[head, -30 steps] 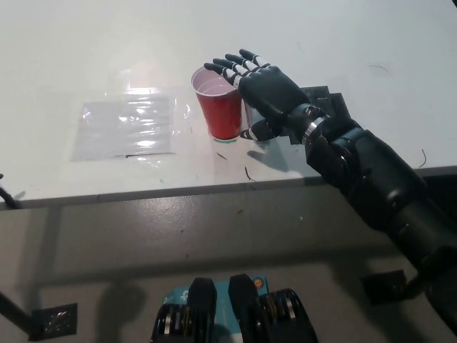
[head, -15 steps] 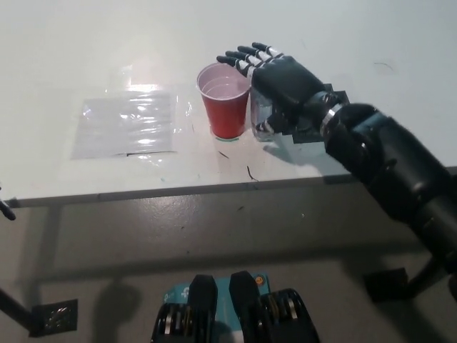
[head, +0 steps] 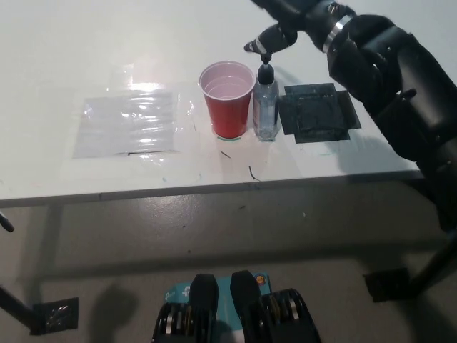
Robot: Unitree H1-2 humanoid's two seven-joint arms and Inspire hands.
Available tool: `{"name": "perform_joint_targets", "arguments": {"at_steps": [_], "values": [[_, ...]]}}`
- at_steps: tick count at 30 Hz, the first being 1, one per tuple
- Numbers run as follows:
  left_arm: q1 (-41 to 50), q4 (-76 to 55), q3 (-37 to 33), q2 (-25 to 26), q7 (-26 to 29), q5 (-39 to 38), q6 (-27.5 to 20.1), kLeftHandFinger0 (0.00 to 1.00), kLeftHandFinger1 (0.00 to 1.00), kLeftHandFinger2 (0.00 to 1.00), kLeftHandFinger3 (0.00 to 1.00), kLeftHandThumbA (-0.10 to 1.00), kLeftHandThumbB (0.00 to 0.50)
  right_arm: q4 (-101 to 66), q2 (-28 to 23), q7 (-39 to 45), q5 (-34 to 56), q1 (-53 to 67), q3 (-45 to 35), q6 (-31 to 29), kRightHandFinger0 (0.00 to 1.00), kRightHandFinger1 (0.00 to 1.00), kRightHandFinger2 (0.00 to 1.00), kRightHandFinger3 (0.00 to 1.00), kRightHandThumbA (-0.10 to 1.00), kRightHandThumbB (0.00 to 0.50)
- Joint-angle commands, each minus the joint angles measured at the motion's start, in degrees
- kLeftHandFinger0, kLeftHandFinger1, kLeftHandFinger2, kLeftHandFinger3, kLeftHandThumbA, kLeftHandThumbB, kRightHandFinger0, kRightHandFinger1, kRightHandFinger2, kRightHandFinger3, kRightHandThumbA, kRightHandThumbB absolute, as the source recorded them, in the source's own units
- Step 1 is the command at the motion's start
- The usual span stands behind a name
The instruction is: The robot uses its right hand to press the hand soap kept in the middle of the table to get liquid hand soap out
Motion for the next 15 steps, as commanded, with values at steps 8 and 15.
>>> {"name": "perform_joint_targets", "arguments": {"at_steps": [8, 15], "values": [[1.5, -1.9, 1.5, 0.7, -0.4, 0.4, 1.1, 1.0, 1.0, 1.0, 0.88, 1.0, 0.128, -14.7, -6.2, 4.7, 3.0, 3.8, -7.7, 4.6, 1.0, 1.0, 1.0, 1.0, 1.0, 0.458], [2.6, -2.3, 1.8, 0.5, -0.1, -0.6, 1.1, 1.0, 1.0, 1.0, 0.86, 1.0, 0.156, -21.6, -9.8, 4.8, 4.4, 10.8, -13.1, 6.1, 1.0, 1.0, 1.0, 1.0, 1.0, 0.486]]}}
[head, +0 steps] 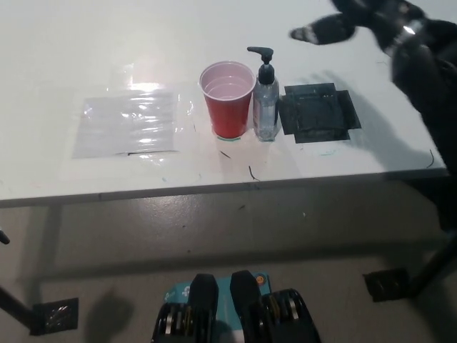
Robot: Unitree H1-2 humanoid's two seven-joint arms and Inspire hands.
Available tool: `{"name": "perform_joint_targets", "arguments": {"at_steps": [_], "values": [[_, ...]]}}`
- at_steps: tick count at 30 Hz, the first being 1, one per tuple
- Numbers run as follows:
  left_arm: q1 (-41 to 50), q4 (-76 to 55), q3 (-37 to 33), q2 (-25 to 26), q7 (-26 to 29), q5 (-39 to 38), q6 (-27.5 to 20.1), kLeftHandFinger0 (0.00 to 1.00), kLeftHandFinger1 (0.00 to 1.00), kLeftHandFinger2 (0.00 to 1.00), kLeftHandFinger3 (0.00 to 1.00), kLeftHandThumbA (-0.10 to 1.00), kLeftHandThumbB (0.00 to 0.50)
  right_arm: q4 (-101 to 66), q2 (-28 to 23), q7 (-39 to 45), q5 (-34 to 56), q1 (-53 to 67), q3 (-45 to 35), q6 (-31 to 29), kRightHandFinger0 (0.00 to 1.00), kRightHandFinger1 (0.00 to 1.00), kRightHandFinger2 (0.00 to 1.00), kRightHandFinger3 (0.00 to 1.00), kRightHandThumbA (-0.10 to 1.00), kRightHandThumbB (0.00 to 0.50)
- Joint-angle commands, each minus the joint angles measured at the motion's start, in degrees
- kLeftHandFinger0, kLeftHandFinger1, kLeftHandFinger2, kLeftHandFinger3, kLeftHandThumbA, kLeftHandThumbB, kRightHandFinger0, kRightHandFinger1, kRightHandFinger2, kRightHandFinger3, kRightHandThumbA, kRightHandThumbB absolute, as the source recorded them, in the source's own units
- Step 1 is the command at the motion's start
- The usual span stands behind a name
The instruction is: The robot uses its right hand to press the hand soap kept in the middle of the table to get liquid hand soap out
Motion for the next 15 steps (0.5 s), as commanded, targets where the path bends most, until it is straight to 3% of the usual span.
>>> {"name": "perform_joint_targets", "arguments": {"at_steps": [1, 6, 9, 15], "values": [[0.1, -2.1, 0.9, 0.9, 0.0, -0.4, 1.1, 1.0, 1.0, 1.0, 0.85, 1.0, 0.148, -4.5, -2.9, 1.0, 2.4, 1.0, -3.3, 2.0, 1.0, 1.0, 1.0, 1.0, 1.0, 0.491], [0.6, -2.2, 0.7, 1.1, 0.4, -1.2, 1.1, 1.0, 1.0, 1.0, 0.89, 1.0, 0.139, -11.3, -4.4, 1.0, 4.9, 7.4, -7.2, 2.3, 1.0, 1.0, 1.0, 1.0, 1.0, 0.477], [0.4, -1.8, 1.0, 0.9, 0.5, -1.2, 1.1, 1.0, 1.0, 1.0, 0.83, 1.0, 0.154, -17.9, -4.4, 1.3, 6.6, 13.4, -9.9, 4.0, 1.0, 1.0, 1.0, 1.0, 1.0, 0.44], [0.8, -1.8, 0.8, 1.3, 1.1, -1.2, 1.1, 1.0, 1.0, 1.0, 0.88, 1.0, 0.153, -21.8, -3.4, 0.1, 7.5, 19.8, -13.1, 5.2, 1.0, 1.0, 1.0, 1.0, 1.0, 0.417]]}}
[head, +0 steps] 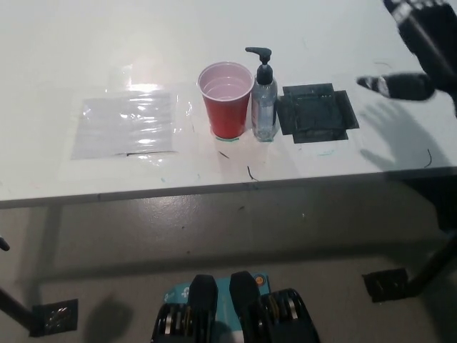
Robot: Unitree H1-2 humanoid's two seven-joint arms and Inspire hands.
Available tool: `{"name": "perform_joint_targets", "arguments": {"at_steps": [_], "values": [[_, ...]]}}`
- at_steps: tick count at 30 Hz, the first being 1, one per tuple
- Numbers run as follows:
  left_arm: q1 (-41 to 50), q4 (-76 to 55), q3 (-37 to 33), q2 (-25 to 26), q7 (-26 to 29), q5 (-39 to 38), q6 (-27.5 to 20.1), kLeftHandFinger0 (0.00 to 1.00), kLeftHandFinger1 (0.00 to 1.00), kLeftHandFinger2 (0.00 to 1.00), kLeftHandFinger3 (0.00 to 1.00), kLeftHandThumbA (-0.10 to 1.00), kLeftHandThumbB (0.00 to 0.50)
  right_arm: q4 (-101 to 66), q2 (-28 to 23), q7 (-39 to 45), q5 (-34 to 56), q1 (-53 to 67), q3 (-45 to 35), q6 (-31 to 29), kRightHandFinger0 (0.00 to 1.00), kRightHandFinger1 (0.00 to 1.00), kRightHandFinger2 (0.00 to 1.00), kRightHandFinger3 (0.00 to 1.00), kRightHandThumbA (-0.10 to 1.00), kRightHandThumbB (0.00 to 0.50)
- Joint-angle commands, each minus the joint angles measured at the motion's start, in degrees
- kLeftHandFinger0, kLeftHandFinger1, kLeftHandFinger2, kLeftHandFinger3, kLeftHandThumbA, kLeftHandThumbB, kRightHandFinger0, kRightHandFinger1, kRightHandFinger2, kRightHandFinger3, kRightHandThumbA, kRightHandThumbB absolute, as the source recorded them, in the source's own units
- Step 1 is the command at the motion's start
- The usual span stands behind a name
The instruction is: The robot uses its right hand to press the hand soap kept in the middle of the table to get liquid hand soap out
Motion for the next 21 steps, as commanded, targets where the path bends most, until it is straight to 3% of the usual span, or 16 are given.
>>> {"name": "perform_joint_targets", "arguments": {"at_steps": [1, 4, 8, 13, 16, 17, 18, 19, 20, 21], "values": [[-0.3, -1.7, 0.8, 1.0, 0.7, 0.1, 1.1, 1.0, 1.0, 1.0, 0.87, 1.0, 0.158, -3.6, -0.2, -1.2, 3.0, 2.7, -3.3, 2.2, 1.0, 1.0, 1.0, 1.0, 1.0, 0.409], [-0.3, -1.7, 0.5, 1.2, 1.0, 0.0, 1.1, 1.0, 1.0, 1.0, 0.88, 1.0, 0.154, -4.1, 0.3, -1.8, 2.8, 5.2, -4.5, 2.6, 1.0, 1.0, 1.0, 1.0, 1.0, 0.413], [-0.4, -1.8, 1.1, 0.7, 0.6, 0.1, 1.1, 1.0, 1.0, 1.0, 0.87, 1.0, 0.144, -3.7, 1.7, -3.6, 3.3, 9.3, -6.7, 4.0, 1.0, 1.0, 1.0, 1.0, 1.0, 0.463], [-0.3, -1.8, 1.0, 0.8, 0.8, -0.2, 1.1, 1.0, 1.0, 1.0, 0.9, 1.0, 0.126, -2.2, 2.9, -6.6, 3.1, 15.1, -9.1, 3.0, 1.0, 1.0, 1.0, 1.0, 1.0, 0.405], [-0.5, -1.9, 1.6, 0.3, 0.5, 0.0, 1.1, 1.0, 1.0, 1.0, 0.87, 1.0, 0.129, 0.0, 3.9, -9.3, 3.2, 18.7, -10.5, 1.7, 1.0, 1.0, 1.0, 1.0, 1.0, 0.43], [-0.6, -1.9, 1.5, 0.3, 0.4, 0.4, 1.1, 1.0, 1.0, 1.0, 0.88, 1.0, 0.124, 0.5, 4.4, -10.4, 2.9, 20.2, -11.1, 1.8, 0.92, 1.0, 1.0, 1.0, 1.0, 0.396], [-0.6, -1.8, 1.2, 0.7, 0.8, 0.2, 1.1, 1.0, 1.0, 1.0, 0.87, 1.0, 0.131, 0.9, 5.0, -11.6, 3.1, 21.2, -11.7, 1.2, 0.7, 0.8, 0.87, 1.0, 1.0, 0.404], [-0.7, -1.6, 1.0, 0.9, 1.1, 0.2, 1.1, 1.0, 1.0, 1.0, 0.87, 1.0, 0.133, 1.1, 5.3, -12.4, 3.0, 21.7, -12.0, 1.1, 0.57, 0.71, 0.84, 1.0, 1.0, 0.396], [-0.6, -1.8, 0.8, 1.1, 1.1, 0.3, 1.1, 1.0, 1.0, 1.0, 0.87, 1.0, 0.131, 2.4, 6.1, -14.6, 2.8, 22.5, -12.7, 0.0, 0.47, 0.55, 0.68, 1.0, 1.0, 0.411], [-0.8, -1.8, 1.0, 0.8, 0.8, 0.7, 1.1, 1.0, 1.0, 1.0, 0.87, 1.0, 0.138, 3.2, 6.3, -15.4, 2.9, 23.1, -13.0, -0.5, 0.49, 0.57, 0.66, 1.0, 1.0, 0.409]]}}
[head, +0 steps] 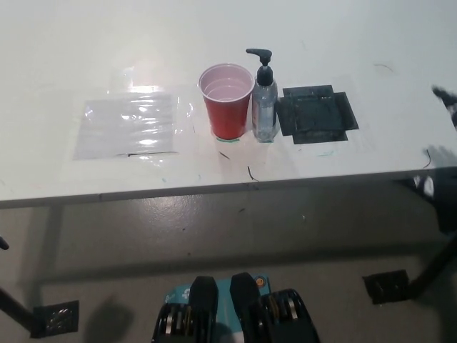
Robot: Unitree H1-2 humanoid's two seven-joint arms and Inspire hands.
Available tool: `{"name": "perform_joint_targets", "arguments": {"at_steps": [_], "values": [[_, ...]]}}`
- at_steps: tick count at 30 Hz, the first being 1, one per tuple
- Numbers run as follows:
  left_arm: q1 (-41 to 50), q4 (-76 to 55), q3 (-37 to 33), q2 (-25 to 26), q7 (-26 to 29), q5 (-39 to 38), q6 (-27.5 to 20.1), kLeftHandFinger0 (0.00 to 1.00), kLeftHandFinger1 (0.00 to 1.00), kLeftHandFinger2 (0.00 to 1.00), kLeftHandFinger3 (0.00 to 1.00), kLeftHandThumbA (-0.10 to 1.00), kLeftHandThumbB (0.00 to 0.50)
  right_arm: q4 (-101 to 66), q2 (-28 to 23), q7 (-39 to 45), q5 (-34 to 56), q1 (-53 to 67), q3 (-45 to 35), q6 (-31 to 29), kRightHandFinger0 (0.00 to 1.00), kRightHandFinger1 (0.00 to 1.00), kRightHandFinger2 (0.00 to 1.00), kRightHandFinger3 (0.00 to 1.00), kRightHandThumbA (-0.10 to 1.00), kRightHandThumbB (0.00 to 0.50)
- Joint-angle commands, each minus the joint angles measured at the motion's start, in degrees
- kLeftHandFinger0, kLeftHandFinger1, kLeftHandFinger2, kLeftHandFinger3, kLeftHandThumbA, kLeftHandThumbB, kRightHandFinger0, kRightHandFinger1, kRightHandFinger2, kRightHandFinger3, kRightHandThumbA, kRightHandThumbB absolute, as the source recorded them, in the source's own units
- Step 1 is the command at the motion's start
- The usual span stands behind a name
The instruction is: The robot uses its right hand to press the hand soap kept in the middle of the table to get liquid hand soap out
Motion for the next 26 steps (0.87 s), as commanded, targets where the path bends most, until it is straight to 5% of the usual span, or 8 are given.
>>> {"name": "perform_joint_targets", "arguments": {"at_steps": [1, 3, 4, 6, 8, 13, 17, 26], "values": [[-1.0, -1.4, 0.9, 0.9, 0.8, 0.7, 1.1, 1.0, 1.0, 1.0, 0.87, 1.0, 0.134, 2.2, 0.8, -8.7, 1.5, 1.0, -2.8, -3.9, 0.4, 0.43, 0.51, 1.0, 1.0, 0.415], [-1.1, -1.3, 0.5, 1.1, 0.9, 0.9, 1.1, 1.0, 1.0, 1.0, 0.85, 1.0, 0.139, 5.3, 1.6, -11.3, 2.7, 1.9, -4.1, -5.9, 0.22, 0.31, 0.45, 1.0, 1.0, 0.376], [-1.1, -1.2, 0.5, 1.2, 1.0, 0.7, 1.1, 1.0, 1.0, 1.0, 0.84, 1.0, 0.14, 7.1, 2.2, -13.0, 3.7, 2.2, -5.0, -7.7, 0.67, 0.76, 0.84, 1.0, 1.0, 0.328], [-1.1, -1.3, 0.5, 1.1, 1.2, 0.6, 1.1, 1.0, 1.0, 1.0, 0.84, 1.0, 0.144, 8.7, 2.6, -14.1, 4.3, 2.3, -5.7, -8.6, 0.53, 0.59, 0.7, 1.0, 1.0, 0.325], [-0.9, -1.2, 0.1, 1.4, 1.7, 0.3, 1.1, 1.0, 1.0, 1.0, 0.84, 1.0, 0.144, 10.2, 2.7, -15.5, 4.8, 1.8, -6.7, -9.0, 0.54, 0.65, 0.74, 0.98, 1.0, 0.212], [-1.1, -1.2, 0.7, 0.9, 1.3, 0.3, 1.1, 1.0, 1.0, 1.0, 0.85, 1.0, 0.133, 11.4, 2.9, -16.3, 5.4, 1.9, -7.4, -8.6, 0.23, 0.38, 0.42, 0.97, 1.0, 0.233], [-1.1, -1.2, 0.7, 0.9, 1.5, 0.9, 1.1, 1.0, 1.0, 1.0, 0.84, 1.0, 0.167, 12.0, 3.2, -15.9, 7.0, 1.8, -7.6, -7.4, 0.79, 0.82, 0.86, 0.97, 1.0, 0.223], [-1.4, -0.9, 0.7, 0.7, 1.7, 0.1, 1.1, 1.0, 1.0, 1.0, 0.85, 1.0, 0.19, 12.9, 2.8, -15.9, 9.6, 0.9, -7.3, -7.8, 0.93, 0.92, 0.95, 0.95, 1.0, 0.21]]}}
